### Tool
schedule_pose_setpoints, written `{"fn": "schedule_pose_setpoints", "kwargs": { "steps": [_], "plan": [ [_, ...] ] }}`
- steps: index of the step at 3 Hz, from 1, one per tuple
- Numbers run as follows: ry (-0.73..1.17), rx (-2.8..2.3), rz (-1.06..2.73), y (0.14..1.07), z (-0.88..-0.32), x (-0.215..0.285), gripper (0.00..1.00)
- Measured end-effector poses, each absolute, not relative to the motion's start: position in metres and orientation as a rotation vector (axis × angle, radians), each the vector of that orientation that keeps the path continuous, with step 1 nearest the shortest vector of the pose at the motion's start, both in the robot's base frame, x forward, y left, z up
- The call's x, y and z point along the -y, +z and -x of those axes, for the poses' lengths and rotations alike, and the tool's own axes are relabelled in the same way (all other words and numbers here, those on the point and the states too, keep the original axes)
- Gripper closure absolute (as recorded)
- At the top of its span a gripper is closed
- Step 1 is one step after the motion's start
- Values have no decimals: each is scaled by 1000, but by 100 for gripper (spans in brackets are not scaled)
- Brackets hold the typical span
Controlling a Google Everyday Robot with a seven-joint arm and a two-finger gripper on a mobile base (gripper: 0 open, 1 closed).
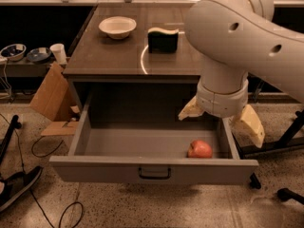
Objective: Pick apple from top drawer and place on counter
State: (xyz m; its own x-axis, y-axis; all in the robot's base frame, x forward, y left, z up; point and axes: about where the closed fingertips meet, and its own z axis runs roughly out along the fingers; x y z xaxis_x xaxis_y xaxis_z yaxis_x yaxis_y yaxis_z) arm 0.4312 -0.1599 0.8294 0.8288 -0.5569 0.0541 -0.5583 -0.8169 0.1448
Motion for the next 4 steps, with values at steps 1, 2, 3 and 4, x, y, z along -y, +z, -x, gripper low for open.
{"fn": "schedule_pose_setpoints", "kwargs": {
  "steps": [1, 2, 3, 4],
  "plan": [
    [29, 883, -2864, 829, -434, 159, 0],
    [42, 788, -2888, 822, -434, 159, 0],
    [61, 621, -2901, 808, -442, 165, 0],
    [71, 467, -2889, 794, -456, 170, 0]
  ]
}}
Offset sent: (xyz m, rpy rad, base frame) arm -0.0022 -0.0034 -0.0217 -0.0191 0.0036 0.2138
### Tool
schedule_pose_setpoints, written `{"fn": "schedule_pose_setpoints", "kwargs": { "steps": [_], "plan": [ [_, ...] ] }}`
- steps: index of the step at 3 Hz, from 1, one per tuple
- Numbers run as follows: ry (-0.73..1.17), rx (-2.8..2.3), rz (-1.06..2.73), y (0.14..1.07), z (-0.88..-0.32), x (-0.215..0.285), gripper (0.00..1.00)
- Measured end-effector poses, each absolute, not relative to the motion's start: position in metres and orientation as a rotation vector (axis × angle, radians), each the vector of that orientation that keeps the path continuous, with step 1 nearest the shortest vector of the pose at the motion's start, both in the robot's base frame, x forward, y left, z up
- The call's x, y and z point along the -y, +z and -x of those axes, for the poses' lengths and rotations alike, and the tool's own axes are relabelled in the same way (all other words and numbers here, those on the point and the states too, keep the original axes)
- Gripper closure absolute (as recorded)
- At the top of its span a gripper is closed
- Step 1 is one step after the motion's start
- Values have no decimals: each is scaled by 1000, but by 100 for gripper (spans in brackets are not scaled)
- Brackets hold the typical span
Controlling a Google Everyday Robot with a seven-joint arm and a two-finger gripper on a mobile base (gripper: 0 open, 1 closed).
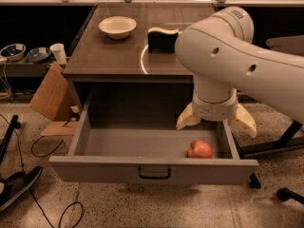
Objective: Pick apple from top drawer and place on counter
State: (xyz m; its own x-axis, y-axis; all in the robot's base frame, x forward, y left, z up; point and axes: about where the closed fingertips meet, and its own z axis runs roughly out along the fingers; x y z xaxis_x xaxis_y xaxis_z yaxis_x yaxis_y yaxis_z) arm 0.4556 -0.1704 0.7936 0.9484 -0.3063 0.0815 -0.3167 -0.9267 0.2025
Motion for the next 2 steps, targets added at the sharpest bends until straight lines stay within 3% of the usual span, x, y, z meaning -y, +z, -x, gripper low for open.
{"fn": "schedule_pose_setpoints", "kwargs": {
  "steps": [2],
  "plan": [
    [-24, 291, -2880, 747, -481, 164, 0]
  ]
}}
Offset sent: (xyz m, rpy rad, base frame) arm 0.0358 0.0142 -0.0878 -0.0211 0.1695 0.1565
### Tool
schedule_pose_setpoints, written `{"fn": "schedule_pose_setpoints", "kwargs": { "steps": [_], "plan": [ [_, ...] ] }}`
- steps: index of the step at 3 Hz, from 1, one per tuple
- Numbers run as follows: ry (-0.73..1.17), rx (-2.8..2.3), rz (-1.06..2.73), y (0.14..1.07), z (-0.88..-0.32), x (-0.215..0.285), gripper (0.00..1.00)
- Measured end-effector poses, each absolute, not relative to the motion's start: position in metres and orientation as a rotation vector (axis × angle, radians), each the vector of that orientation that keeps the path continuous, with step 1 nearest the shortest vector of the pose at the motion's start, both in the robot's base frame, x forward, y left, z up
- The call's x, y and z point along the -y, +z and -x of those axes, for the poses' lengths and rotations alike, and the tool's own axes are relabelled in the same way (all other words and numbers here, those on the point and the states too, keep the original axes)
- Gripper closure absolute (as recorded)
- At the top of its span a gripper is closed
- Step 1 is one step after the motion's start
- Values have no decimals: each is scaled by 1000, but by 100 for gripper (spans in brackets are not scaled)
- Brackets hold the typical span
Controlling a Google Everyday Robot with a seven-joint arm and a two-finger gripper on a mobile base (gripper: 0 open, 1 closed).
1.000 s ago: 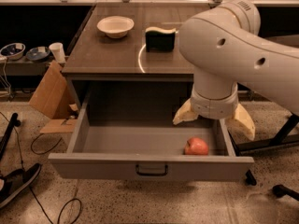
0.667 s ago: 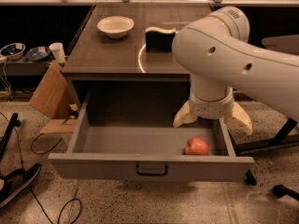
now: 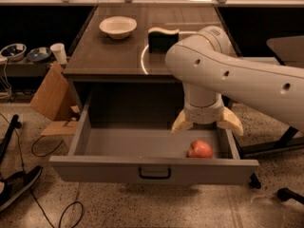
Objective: Pick apple from top drawer and place on counter
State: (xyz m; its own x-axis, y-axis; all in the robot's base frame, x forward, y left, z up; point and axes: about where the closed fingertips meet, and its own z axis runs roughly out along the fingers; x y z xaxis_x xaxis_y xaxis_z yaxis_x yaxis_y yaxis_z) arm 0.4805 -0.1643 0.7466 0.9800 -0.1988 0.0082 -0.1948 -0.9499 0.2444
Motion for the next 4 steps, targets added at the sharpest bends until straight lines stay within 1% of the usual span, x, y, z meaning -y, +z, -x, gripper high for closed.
{"fn": "schedule_pose_setpoints", "kwargs": {
  "steps": [2, 4],
  "plan": [
    [-194, 217, -2906, 683, -485, 148, 0],
    [-255, 210, -2945, 656, -488, 128, 0]
  ]
}}
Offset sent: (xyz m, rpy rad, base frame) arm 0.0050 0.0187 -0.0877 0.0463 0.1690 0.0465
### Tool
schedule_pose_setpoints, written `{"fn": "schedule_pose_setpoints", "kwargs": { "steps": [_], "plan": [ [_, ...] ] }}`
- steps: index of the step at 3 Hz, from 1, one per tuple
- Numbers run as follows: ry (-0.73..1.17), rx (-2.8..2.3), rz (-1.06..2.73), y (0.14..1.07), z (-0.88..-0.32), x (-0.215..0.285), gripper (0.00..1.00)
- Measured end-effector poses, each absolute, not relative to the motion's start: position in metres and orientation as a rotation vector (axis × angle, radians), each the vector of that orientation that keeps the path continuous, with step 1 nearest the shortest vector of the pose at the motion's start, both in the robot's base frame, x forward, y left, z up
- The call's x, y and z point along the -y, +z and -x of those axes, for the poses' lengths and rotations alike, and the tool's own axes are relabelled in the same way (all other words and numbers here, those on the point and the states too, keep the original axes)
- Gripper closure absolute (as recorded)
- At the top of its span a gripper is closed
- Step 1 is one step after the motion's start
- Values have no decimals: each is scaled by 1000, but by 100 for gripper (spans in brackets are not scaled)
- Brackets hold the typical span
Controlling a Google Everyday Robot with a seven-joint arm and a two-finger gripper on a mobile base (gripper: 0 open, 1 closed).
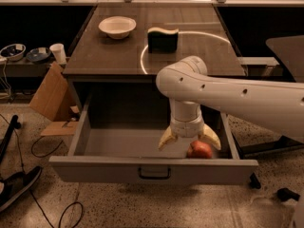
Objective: Pick apple from top drawer and place on counter
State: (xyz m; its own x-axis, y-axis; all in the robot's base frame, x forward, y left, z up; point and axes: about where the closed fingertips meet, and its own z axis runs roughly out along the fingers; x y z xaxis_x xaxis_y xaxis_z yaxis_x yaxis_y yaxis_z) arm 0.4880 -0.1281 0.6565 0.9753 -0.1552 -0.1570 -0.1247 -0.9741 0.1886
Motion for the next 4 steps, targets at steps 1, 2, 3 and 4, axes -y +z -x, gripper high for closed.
{"fn": "schedule_pose_setpoints", "kwargs": {
  "steps": [1, 2, 3, 4],
  "plan": [
    [-241, 261, -2962, 647, -500, 121, 0],
    [-225, 288, -2967, 639, -508, 123, 0],
    [-205, 295, -2971, 628, -516, 137, 0],
    [-193, 297, -2975, 622, -520, 147, 0]
  ]
}}
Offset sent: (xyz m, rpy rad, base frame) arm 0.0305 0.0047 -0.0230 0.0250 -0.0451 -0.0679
